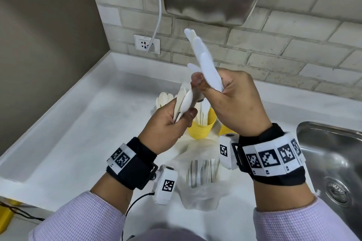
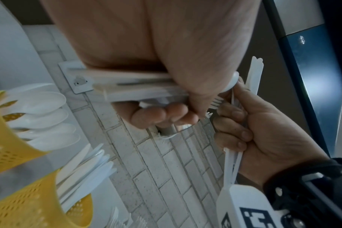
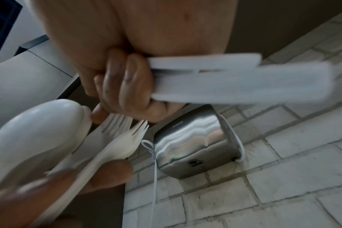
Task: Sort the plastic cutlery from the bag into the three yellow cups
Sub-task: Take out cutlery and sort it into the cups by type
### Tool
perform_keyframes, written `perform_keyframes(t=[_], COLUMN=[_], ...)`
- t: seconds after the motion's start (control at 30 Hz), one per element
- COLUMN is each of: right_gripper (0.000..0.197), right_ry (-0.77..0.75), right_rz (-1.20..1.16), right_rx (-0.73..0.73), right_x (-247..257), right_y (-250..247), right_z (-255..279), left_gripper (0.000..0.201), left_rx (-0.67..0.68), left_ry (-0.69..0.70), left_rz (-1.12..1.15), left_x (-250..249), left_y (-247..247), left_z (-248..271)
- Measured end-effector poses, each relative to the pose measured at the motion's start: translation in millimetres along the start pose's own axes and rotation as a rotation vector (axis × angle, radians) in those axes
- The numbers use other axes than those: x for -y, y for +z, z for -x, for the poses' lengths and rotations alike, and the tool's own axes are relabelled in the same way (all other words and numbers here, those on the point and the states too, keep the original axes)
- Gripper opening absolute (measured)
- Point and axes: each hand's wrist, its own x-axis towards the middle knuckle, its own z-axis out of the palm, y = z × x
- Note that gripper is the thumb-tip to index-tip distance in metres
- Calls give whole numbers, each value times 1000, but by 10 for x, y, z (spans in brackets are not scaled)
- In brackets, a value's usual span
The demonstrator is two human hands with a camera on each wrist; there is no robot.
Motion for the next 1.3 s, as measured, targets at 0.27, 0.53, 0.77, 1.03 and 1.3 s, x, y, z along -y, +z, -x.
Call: perform_keyframes(t=[0.27,0.53,0.77,1.03,1.3], right_gripper=[41,18,14,11,10], right_ry=[145,264,154,133,55], right_rz=[-379,-537,-184,30,-55], right_rx=[-191,-205,-78,115,3], right_x=[-60,-14,-11,9,-105], right_y=[-37,-39,-62,-227,-189], right_z=[-1,60,86,48,11], left_gripper=[20,24,28,35,36], left_rx=[5,-26,-27,1,35], left_ry=[-33,11,90,202,184], left_rz=[109,14,-138,-323,-326], left_x=[-43,-83,-75,-10,33], left_y=[-38,-38,-47,-125,-149], left_z=[9,31,33,9,3])
